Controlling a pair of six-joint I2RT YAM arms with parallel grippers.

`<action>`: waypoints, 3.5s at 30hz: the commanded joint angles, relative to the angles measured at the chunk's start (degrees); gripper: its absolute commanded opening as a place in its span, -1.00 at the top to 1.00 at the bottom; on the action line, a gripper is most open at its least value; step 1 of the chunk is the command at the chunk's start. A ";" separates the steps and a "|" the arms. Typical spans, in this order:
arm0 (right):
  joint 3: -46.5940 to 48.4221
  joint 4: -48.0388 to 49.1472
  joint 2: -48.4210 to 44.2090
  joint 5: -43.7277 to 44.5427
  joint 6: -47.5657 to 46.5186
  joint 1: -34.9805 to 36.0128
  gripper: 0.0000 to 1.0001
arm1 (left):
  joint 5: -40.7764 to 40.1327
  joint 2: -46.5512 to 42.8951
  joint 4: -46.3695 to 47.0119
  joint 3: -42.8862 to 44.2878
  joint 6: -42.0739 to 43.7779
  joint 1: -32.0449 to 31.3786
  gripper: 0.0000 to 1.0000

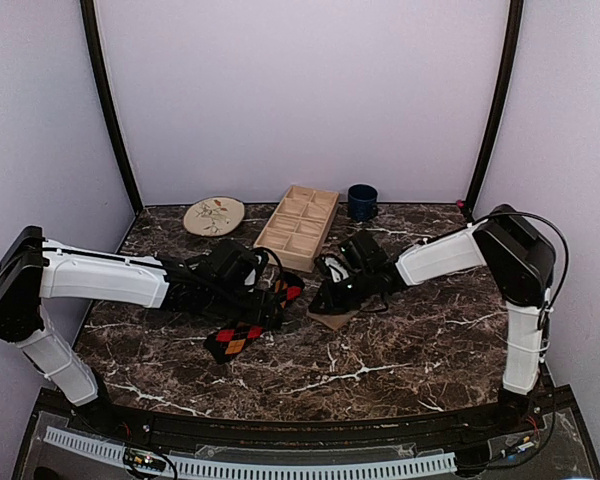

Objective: Roll the socks
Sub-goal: Adjust the sock at the center of the board, then pick up the sock from the center of the board.

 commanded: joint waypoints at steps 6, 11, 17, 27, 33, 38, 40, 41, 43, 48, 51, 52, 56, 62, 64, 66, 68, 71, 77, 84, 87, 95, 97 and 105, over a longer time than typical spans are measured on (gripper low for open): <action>6.53 -8.11 -7.05 3.52 -9.28 0.15 0.40 | -0.91 -1.32 1.89 1.18 -0.91 0.39 -0.57; 6.86 -12.64 -9.94 8.66 -11.77 1.68 0.39 | -1.60 -2.09 1.73 1.22 -1.13 0.39 -0.59; 4.79 -18.97 -12.60 22.20 -16.93 7.44 0.38 | -3.17 -3.10 1.28 0.31 -2.70 0.39 -0.64; -1.81 -21.32 -14.76 34.18 -17.89 14.42 0.37 | -3.88 -3.64 0.55 -1.30 -4.97 0.41 -0.98; -2.81 -21.93 -13.75 37.44 -18.75 15.28 0.37 | -3.98 -4.38 0.88 -2.03 -5.05 0.48 -0.98; -2.01 -22.25 -12.26 38.03 -19.88 15.49 0.23 | -4.00 -4.14 0.65 -1.93 -4.50 0.48 -0.98; -1.25 -22.34 -11.58 38.26 -20.38 15.49 0.14 | -3.96 -4.06 0.61 -1.95 -4.38 0.48 -0.98; -0.84 -22.52 -11.15 38.25 -20.62 15.44 0.13 | -3.96 -4.02 0.61 -1.93 -4.38 0.48 -0.98; -0.61 -22.93 -10.25 38.22 -21.20 15.49 0.13 | -3.92 -3.93 0.70 -1.88 -4.31 0.48 -0.98; 1.53 -23.05 -8.58 38.21 -22.07 15.49 0.13 | -3.87 -3.68 0.88 -1.84 -4.13 0.48 -0.98; 2.00 -23.01 -7.96 37.94 -22.57 15.49 0.14 | -3.96 -3.59 0.91 -1.93 -3.97 0.48 -0.98; 2.17 -23.12 -7.74 37.94 -22.70 15.49 0.14 | -3.96 -3.57 0.99 -1.89 -3.97 0.48 -0.98; 2.56 -23.57 -6.90 37.69 -23.18 15.49 0.22 | -3.91 -3.43 1.09 -1.83 -3.91 0.56 -0.98; 1.44 -23.67 -6.42 37.74 -23.17 15.48 0.28 | -3.87 -3.34 1.40 -1.91 -3.74 0.74 -0.98; 1.20 -23.61 -6.23 37.76 -23.30 15.48 0.30 | -3.74 -3.20 1.60 -1.83 -3.63 0.83 -0.98; 1.24 -23.69 -5.73 37.62 -23.24 15.48 0.34 | -3.64 -3.01 1.74 -1.83 -3.61 0.83 -0.97; 1.38 -23.88 -5.12 37.27 -23.31 15.40 0.39 | -3.46 -2.88 1.81 -1.78 -3.71 0.88 -0.97; 1.55 -24.46 -4.14 36.64 -23.15 15.29 0.47 | -3.43 -2.87 1.85 -1.88 -3.73 0.92 -0.97; 1.17 -24.66 -2.91 34.45 -22.40 14.49 0.68 | -3.39 -3.17 2.05 -2.25 -3.69 0.92 -0.97; 2.48 -25.79 -1.61 32.88 -22.04 14.00 0.90 | -3.04 -3.42 2.75 -2.54 -3.25 0.92 -0.97; 2.65 -25.98 -1.66 31.97 -21.76 13.86 0.96 | -2.81 -3.46 2.93 -2.49 -2.72 0.92 -0.97; 1.82 -24.51 -4.69 23.80 -20.17 12.52 1.00 | -1.09 -3.00 4.26 -1.66 1.44 0.89 -0.98; 0.94 -23.20 -5.60 19.77 -19.37 11.23 1.00 | -0.32 -2.70 4.65 -1.14 3.08 0.84 -0.98; -3.09 -18.58 -7.70 6.37 -15.09 6.60 1.00 | 3.70 0.14 6.79 1.03 6.71 0.83 -0.98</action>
